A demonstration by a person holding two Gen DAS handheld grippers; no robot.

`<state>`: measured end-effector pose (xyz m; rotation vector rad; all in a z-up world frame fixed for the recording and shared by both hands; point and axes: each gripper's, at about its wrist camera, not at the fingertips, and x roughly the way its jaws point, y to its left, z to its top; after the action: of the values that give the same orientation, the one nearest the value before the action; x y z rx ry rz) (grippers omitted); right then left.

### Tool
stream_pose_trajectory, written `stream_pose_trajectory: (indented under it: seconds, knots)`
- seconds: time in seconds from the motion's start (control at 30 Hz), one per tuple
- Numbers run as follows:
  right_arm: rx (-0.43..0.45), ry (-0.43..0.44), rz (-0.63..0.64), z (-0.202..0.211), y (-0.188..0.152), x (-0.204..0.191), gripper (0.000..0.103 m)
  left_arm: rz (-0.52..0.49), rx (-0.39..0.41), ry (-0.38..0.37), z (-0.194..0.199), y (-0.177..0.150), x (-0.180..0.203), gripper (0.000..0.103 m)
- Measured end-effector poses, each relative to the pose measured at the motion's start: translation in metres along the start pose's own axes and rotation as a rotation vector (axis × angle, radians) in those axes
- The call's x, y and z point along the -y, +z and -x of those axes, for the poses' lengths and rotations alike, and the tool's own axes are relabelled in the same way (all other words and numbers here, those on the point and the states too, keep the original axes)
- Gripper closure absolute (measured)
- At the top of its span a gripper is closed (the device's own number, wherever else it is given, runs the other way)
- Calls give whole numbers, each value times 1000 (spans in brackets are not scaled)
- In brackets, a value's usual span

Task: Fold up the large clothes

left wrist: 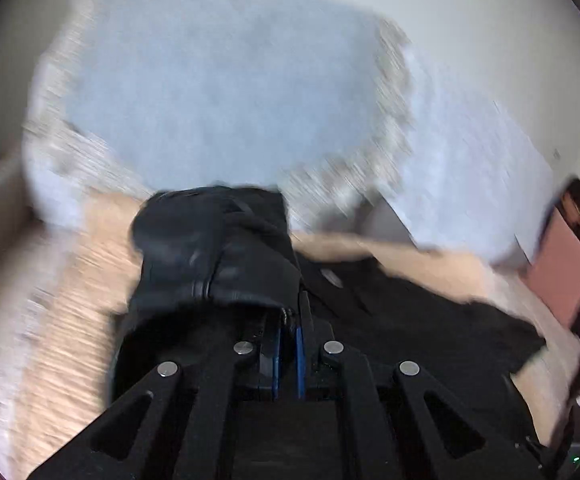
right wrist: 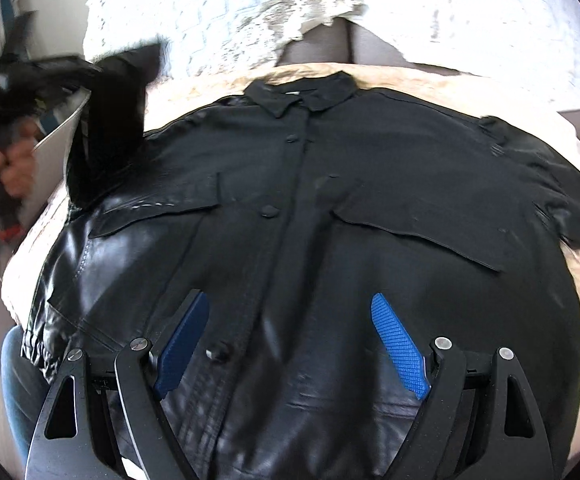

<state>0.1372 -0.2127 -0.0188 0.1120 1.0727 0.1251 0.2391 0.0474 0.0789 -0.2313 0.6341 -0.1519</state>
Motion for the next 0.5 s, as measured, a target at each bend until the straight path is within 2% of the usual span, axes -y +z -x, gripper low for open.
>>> stream_pose_trajectory:
  seconds: [0.1, 0.17, 0.2, 0.27, 0.33, 0.4, 0.5]
  knots:
    - [-6, -14, -22, 3, -2, 12, 19, -23, -160, -82, -48, -34, 30, 91]
    - [-7, -16, -31, 6, -3, 18, 19, -16, -258, -150, -63, -51, 40, 91]
    - [-6, -16, -37, 7, -2, 20, 19, -26, -266, -162, -58, -55, 43, 87]
    - [-2, -5, -50, 8, 1, 25, 19, -52, -233, -189, -34, -57, 45, 71]
    - [4, 19, -64, 6, 8, 25, 19, -49, -156, -204, -5, -52, 33, 48]
    - [4, 55, -79, -1, 17, 24, 19, -32, -92, -126, 12, -45, 10, 44]
    - [13, 137, -111, -21, 40, 18, 20, 23, -103, 32, 12, -45, -38, 45]
